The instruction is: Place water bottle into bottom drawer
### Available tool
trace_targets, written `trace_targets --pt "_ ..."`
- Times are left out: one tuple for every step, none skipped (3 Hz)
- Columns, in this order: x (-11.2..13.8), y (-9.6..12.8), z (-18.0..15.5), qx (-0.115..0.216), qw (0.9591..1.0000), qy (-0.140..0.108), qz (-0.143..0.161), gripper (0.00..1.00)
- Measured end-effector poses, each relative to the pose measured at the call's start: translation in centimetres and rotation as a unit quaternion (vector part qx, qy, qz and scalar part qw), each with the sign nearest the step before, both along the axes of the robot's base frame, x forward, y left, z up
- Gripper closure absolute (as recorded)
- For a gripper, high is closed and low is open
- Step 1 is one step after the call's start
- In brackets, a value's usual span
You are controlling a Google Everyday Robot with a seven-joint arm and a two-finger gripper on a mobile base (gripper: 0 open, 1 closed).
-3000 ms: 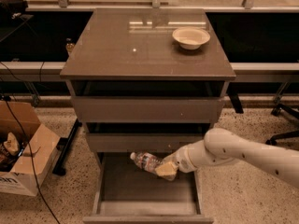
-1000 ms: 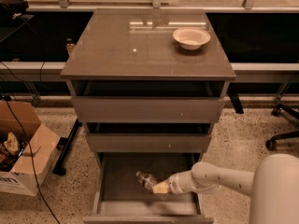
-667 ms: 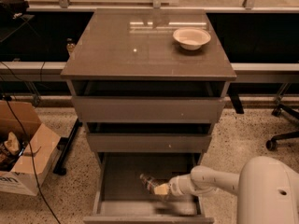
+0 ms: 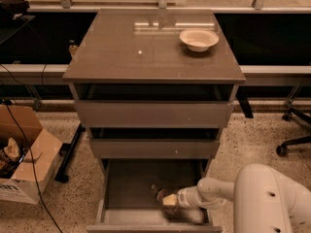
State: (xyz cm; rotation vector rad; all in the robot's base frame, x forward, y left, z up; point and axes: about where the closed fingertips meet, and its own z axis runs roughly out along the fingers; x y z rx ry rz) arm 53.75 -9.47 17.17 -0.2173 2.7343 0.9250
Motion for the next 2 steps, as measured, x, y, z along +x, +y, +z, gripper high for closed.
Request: trace_targets --pt "-0.15 0.14 -0.24 0.000 1.0000 0.005 -0.002 0.20" --pt "-0.25 0.29 -0.33 0.000 1.0000 0.006 -0.002 0.00"
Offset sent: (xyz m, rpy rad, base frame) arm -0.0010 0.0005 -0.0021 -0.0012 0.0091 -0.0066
